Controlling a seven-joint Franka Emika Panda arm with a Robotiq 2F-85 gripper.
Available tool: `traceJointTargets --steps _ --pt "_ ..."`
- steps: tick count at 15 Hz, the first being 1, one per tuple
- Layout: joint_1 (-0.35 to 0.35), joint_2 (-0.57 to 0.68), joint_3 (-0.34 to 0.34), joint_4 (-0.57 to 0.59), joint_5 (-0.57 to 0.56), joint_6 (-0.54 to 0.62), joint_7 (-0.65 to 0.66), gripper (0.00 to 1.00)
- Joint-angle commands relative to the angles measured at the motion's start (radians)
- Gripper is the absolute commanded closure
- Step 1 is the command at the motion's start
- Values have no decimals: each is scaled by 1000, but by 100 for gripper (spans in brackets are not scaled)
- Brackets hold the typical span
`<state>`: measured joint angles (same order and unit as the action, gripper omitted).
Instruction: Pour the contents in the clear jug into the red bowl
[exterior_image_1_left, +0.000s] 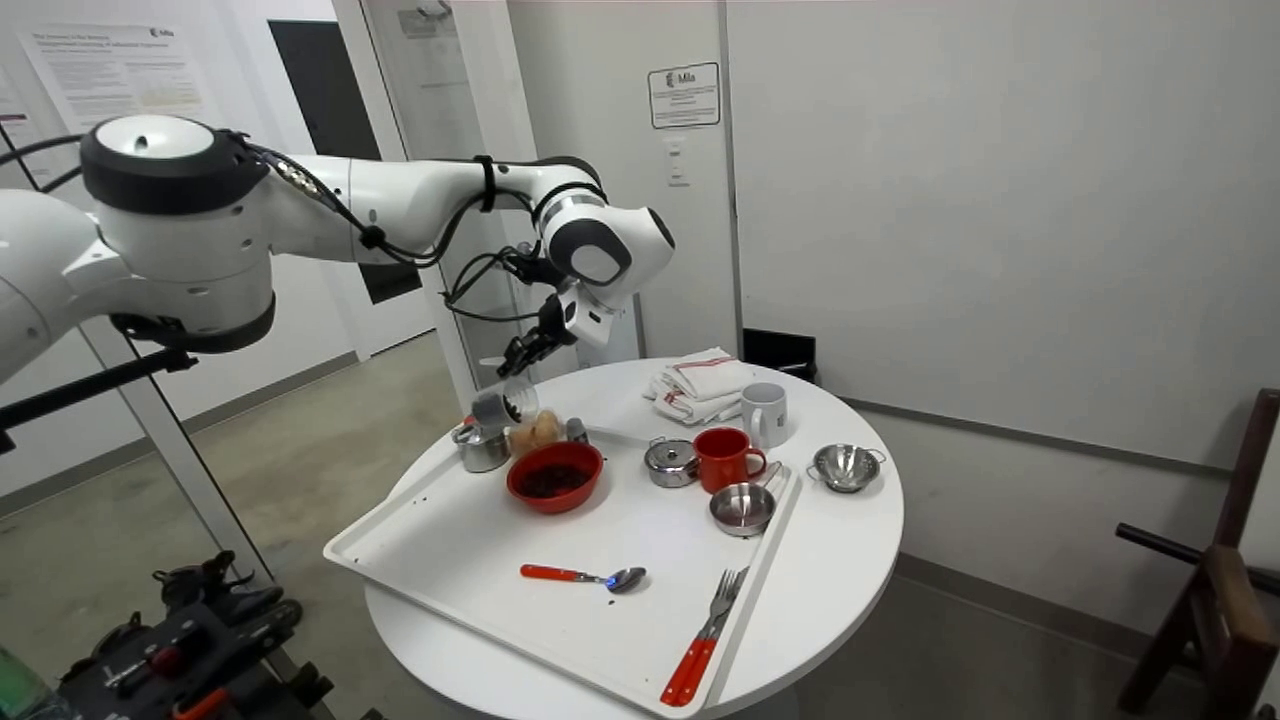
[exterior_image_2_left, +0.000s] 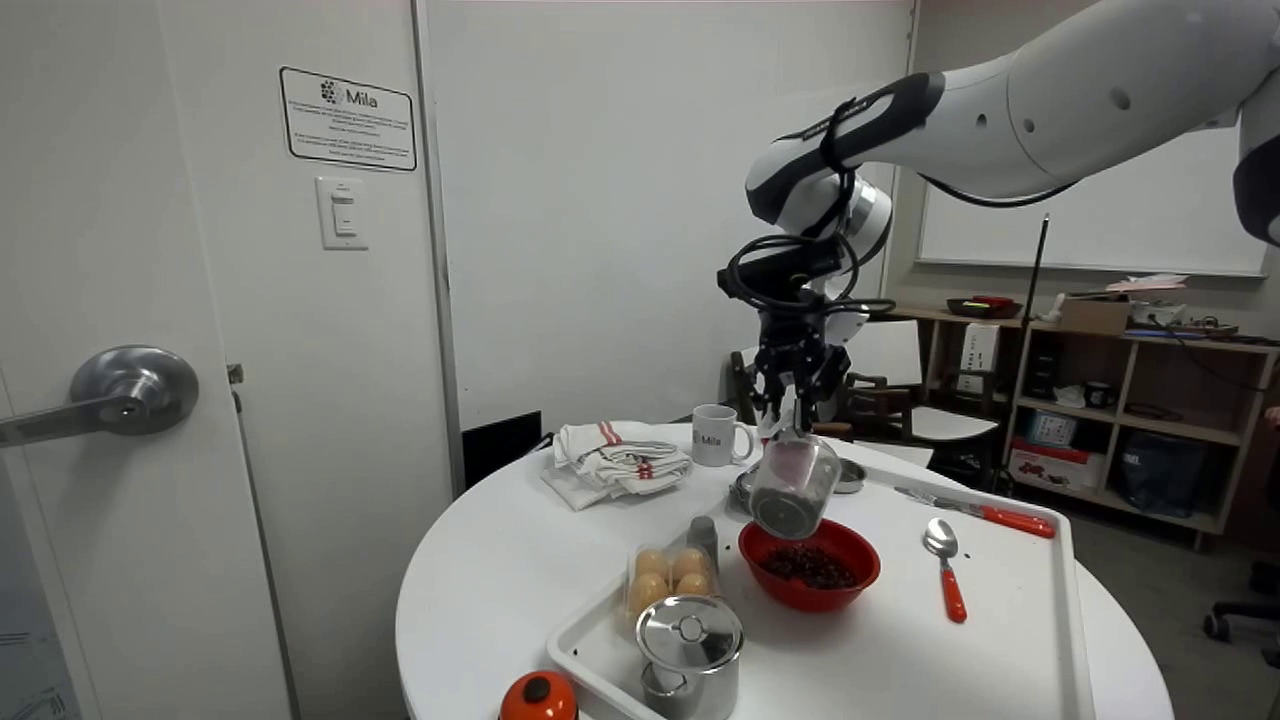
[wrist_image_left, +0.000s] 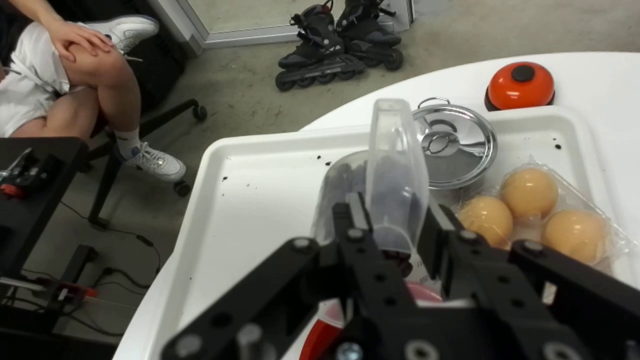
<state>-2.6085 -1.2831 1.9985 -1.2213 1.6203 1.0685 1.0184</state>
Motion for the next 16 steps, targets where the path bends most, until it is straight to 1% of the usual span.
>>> traceJointTargets --steps 1,4,8,12,16 --pt "1 -1 3 -6 16 -76 -56 93" --pt "2 4 8 -35 40 -130 -94 93" --pt "1 -7 -29 -88 103 -194 -133 93" --pt "-2 -19 -70 -160 196 -223 -147 93" --pt "-7 -35 -93 -198 292 -260 -137 93"
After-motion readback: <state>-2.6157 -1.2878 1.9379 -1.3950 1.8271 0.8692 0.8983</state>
